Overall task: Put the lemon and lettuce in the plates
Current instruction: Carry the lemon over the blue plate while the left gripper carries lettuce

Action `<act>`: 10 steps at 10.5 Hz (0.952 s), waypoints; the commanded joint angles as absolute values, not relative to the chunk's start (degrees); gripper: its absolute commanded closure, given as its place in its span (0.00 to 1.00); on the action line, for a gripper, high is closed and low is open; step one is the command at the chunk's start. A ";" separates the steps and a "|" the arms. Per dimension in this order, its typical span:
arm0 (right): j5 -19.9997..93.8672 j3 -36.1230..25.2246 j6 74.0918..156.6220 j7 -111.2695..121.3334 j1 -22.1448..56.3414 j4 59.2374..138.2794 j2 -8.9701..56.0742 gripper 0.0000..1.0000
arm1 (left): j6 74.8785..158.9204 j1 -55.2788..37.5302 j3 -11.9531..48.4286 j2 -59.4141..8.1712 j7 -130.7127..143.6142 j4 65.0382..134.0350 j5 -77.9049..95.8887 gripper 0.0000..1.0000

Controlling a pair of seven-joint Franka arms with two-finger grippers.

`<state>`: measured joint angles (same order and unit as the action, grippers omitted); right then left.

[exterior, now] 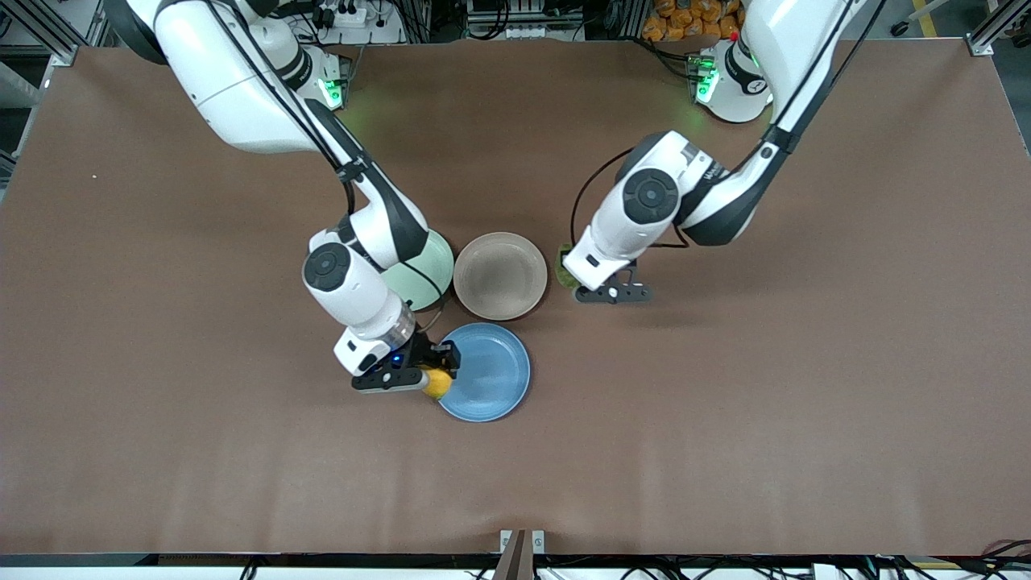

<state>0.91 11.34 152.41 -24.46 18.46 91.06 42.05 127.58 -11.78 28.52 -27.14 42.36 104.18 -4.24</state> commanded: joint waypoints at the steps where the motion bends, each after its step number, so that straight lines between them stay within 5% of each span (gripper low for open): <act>1: 1.14 11.69 154.32 -27.06 19.85 89.21 44.55 0.71 | 127.26 -14.05 28.39 -27.59 45.43 102.67 -3.34 1.00; 6: 0.62 11.69 157.50 -27.69 22.41 89.12 47.54 0.70 | 129.46 -19.85 28.30 -32.77 51.67 97.39 -3.78 1.00; 8: 0.18 11.69 157.50 -27.69 22.59 89.12 48.07 0.61 | 130.43 -20.13 28.30 -34.09 52.64 96.07 -3.52 1.00; 9: -0.26 11.69 157.50 -27.69 22.59 89.12 48.08 0.41 | 130.43 -20.91 28.30 -34.88 52.82 95.37 -3.43 1.00; 10: -0.35 11.60 157.50 -27.60 22.59 89.12 48.08 0.00 | 130.43 -20.92 28.30 -36.20 52.91 93.97 -3.25 1.00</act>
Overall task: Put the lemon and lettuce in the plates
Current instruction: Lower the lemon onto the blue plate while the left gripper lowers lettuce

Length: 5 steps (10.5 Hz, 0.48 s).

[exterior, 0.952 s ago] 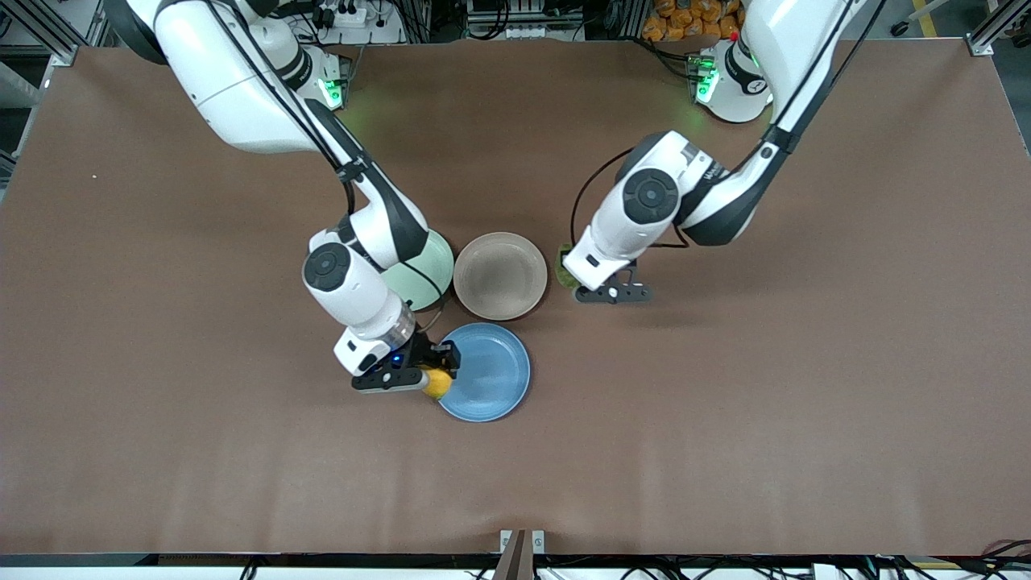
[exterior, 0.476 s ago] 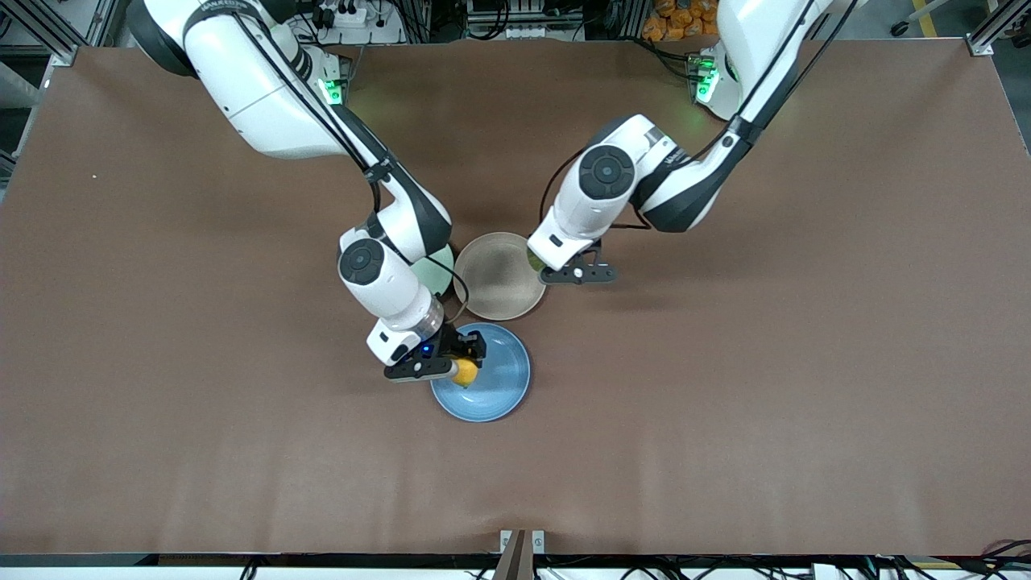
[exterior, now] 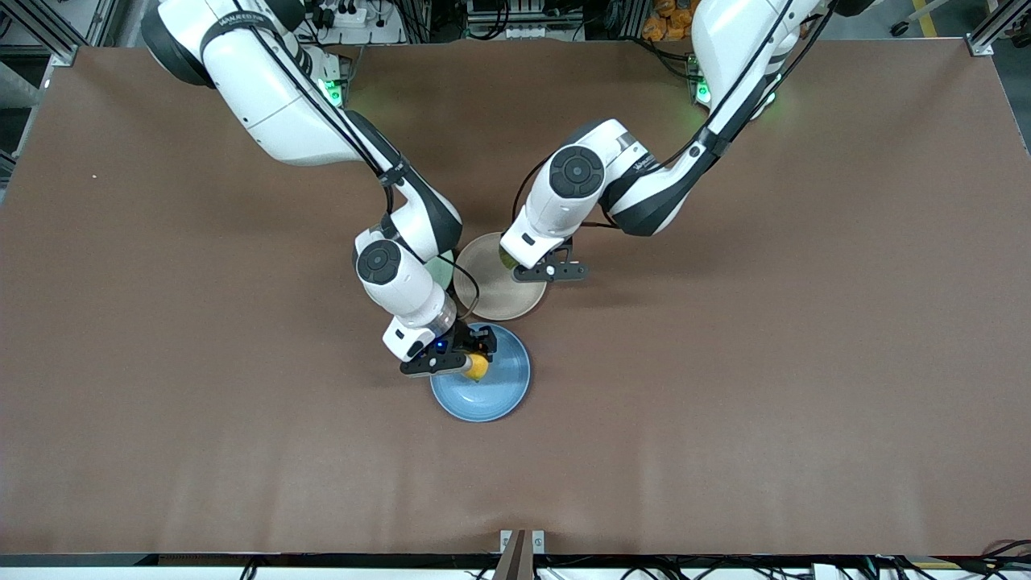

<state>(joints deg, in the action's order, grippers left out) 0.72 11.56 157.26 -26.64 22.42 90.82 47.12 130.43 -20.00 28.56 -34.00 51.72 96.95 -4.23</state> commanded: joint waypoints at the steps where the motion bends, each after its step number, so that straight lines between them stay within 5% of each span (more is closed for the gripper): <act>1: -1.05 11.60 157.50 -27.60 22.59 89.12 48.08 0.00 | 130.43 -21.61 28.30 -37.34 53.95 92.74 -3.34 1.00; 3: -0.53 11.69 157.33 -27.68 21.98 89.12 47.73 0.00 | 130.43 -23.72 28.21 -38.05 55.11 91.93 -3.69 1.00; 4: -0.01 11.69 156.98 -27.86 21.80 89.12 47.55 0.00 | 130.52 -24.34 27.86 -38.14 54.85 91.67 -4.21 0.23; 5: 0.00 11.86 156.54 -29.51 21.54 88.69 47.11 0.00 | 130.43 -25.22 27.69 -38.06 54.93 91.67 -5.52 0.00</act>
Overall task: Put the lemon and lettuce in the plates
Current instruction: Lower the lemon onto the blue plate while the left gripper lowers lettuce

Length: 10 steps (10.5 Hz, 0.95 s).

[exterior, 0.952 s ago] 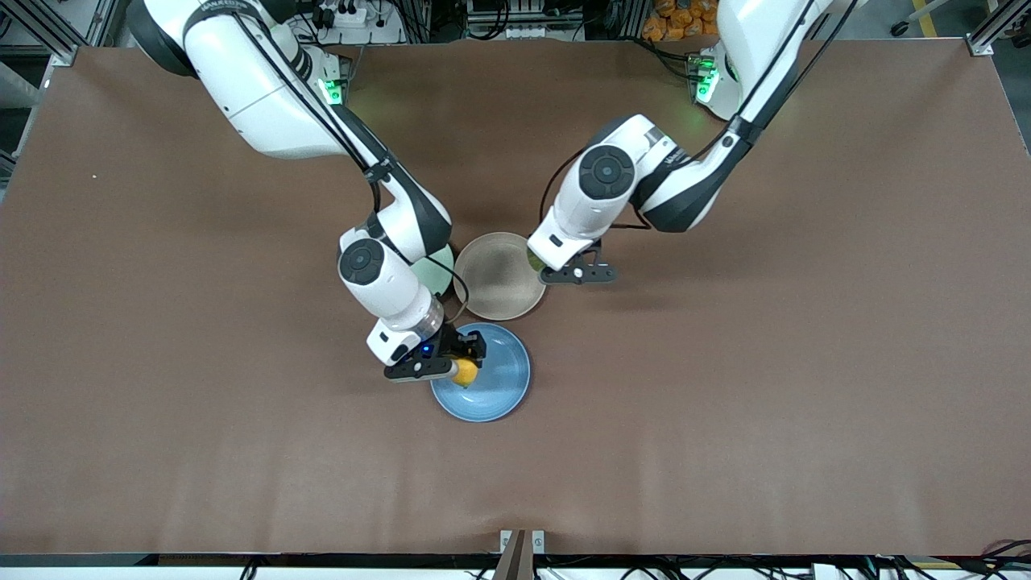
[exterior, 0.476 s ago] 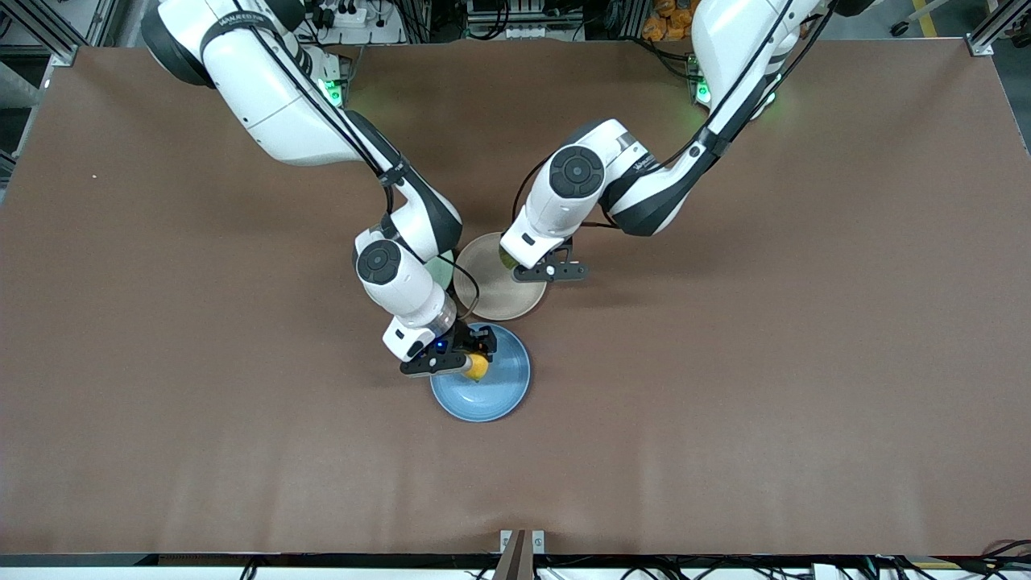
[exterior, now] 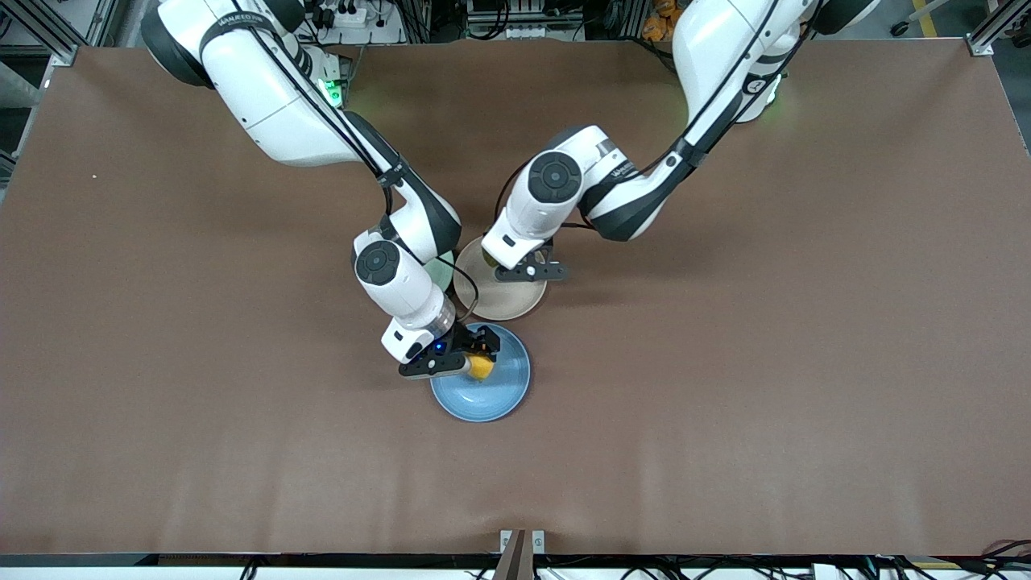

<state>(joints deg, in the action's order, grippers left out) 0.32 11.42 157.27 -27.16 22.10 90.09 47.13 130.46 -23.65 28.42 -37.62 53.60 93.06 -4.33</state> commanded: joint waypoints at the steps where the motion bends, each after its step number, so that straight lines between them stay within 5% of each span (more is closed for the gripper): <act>1: 0.09 12.82 155.84 -30.66 20.84 88.25 47.02 0.00 | 130.34 -24.88 27.60 -37.80 55.02 91.76 -5.80 0.00; 6: -0.52 14.85 137.49 -33.49 17.94 81.30 45.36 0.00 | 129.82 -24.52 20.51 -35.34 54.84 91.76 -5.98 0.00; 10: -0.79 14.59 131.24 -24.73 11.62 81.82 42.90 0.00 | 129.29 -24.35 12.06 -32.26 54.32 91.67 -7.56 0.00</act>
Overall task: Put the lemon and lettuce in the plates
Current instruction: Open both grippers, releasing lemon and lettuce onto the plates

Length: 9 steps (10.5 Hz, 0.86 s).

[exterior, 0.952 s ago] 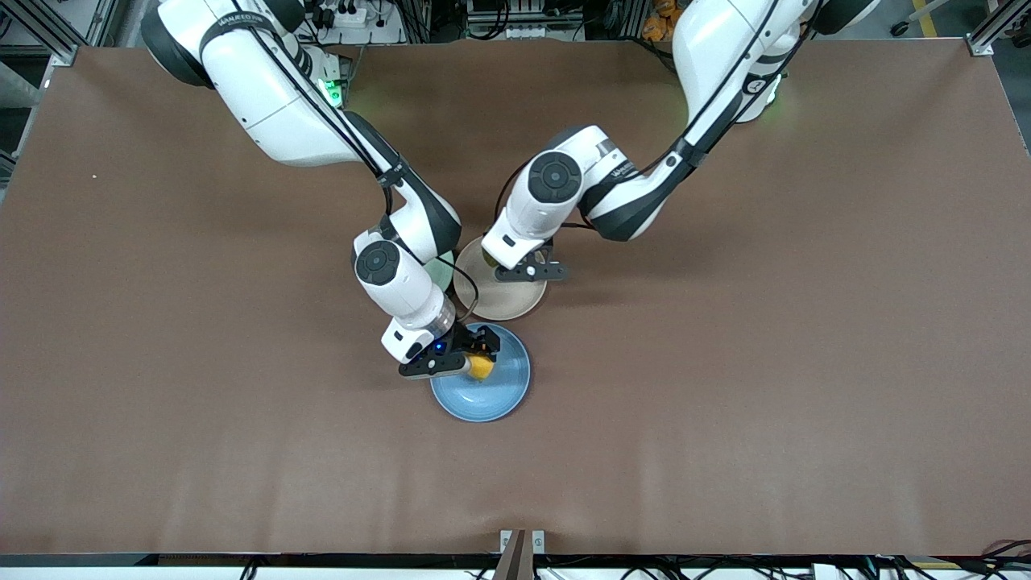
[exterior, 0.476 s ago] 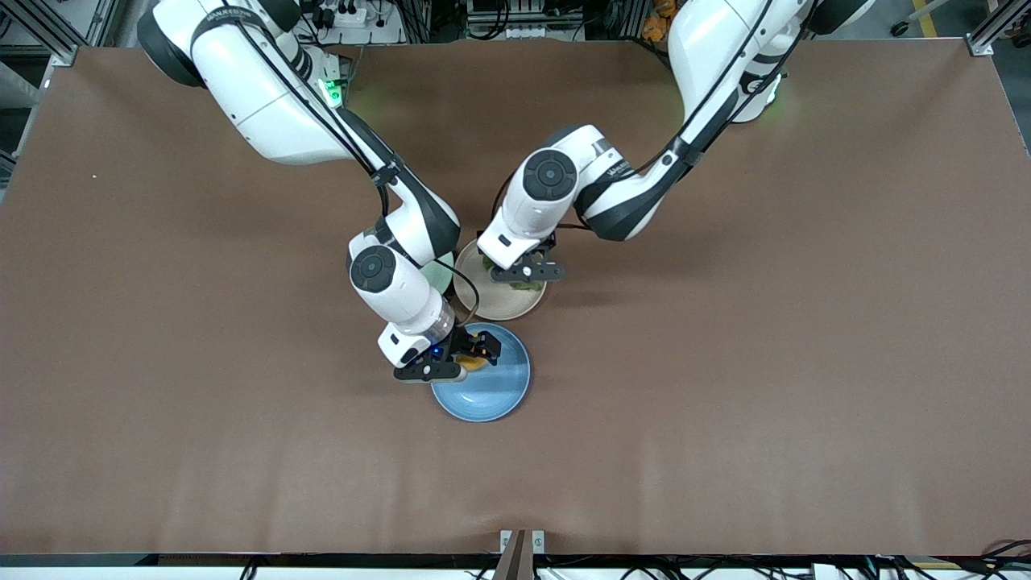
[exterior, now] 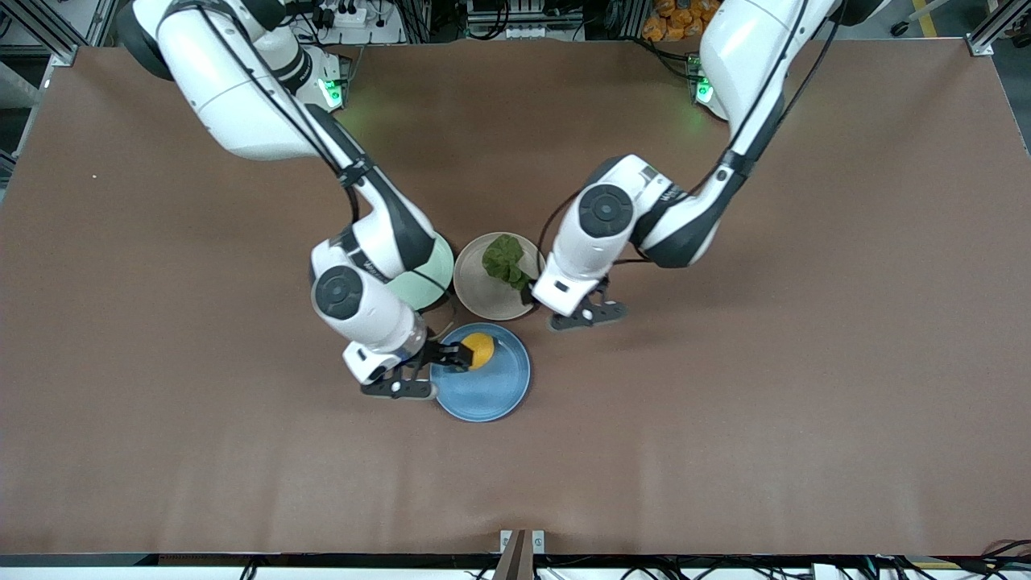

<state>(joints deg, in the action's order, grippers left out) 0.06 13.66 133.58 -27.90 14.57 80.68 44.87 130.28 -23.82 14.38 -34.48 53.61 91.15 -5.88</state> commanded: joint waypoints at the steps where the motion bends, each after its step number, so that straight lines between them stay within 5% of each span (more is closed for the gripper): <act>1: -0.79 13.98 128.70 -21.13 9.95 82.70 40.98 0.00 | 129.20 -24.35 10.04 -31.47 53.53 91.67 -7.65 0.00; 5: -0.70 7.31 118.57 -10.14 7.12 90.41 31.84 0.00 | 129.29 -24.26 0.28 -31.29 44.32 90.62 -8.00 0.00; 9: -0.79 1.34 118.04 2.36 3.78 100.70 23.14 0.00 | 129.20 -16.37 -0.62 -30.15 37.55 90.70 -7.82 0.00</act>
<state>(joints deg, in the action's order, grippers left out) -0.20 2.79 117.53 -0.91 5.23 94.19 28.92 130.18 -18.94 -0.92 -31.40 40.11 90.44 -6.97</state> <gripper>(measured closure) 0.000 0.000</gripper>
